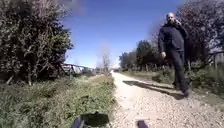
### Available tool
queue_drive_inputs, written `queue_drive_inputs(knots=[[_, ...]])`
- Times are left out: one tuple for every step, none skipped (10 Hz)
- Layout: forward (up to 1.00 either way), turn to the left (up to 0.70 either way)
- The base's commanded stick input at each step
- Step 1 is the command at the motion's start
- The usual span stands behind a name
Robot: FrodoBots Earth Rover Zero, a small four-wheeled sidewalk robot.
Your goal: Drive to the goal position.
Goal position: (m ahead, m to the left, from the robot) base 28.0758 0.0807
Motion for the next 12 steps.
queue_drive_inputs(knots=[[0.50,0.00],[0.50,0.00],[0.50,0.00],[0.50,0.00],[0.50,0.00],[0.50,-0.27],[0.50,-0.37],[0.50,0.00],[0.50,0.00],[0.50,0.00],[0.50,0.00],[0.50,0.00]])
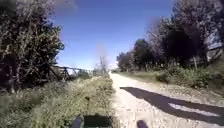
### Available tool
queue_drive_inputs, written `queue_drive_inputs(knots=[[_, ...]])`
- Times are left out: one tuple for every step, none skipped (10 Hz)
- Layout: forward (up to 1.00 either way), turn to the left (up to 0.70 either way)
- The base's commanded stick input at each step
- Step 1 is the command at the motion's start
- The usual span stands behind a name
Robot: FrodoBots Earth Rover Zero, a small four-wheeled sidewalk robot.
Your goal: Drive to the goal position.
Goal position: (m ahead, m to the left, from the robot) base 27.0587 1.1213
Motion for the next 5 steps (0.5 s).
queue_drive_inputs(knots=[[0.50,0.00],[0.50,0.00],[0.50,0.00],[0.50,0.00],[0.50,0.00]])
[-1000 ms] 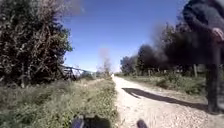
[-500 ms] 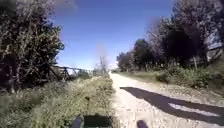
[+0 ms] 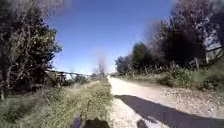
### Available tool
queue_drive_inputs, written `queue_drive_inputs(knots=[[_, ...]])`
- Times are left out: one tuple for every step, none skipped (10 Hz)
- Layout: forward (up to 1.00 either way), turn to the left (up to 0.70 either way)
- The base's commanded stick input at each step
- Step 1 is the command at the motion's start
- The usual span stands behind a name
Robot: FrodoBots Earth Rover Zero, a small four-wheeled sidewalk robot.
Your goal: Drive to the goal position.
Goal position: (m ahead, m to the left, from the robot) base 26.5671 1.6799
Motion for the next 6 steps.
queue_drive_inputs(knots=[[0.50,0.00],[0.50,0.00],[0.50,0.00],[0.50,0.00],[0.50,0.00],[0.50,0.00]])
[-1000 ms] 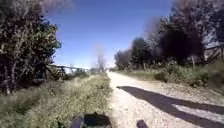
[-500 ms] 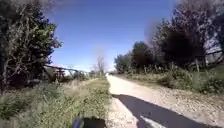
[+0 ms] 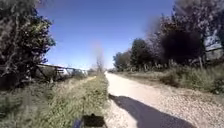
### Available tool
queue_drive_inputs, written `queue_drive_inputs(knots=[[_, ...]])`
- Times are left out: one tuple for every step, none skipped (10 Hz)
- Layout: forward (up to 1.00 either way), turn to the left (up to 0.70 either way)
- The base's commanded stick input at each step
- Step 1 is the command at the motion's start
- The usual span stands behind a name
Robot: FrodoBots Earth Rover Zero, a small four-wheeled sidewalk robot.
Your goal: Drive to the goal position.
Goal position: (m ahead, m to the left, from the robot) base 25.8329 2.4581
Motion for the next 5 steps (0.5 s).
queue_drive_inputs(knots=[[0.50,0.00],[0.50,0.00],[0.50,0.00],[0.50,0.00],[0.50,0.00]])
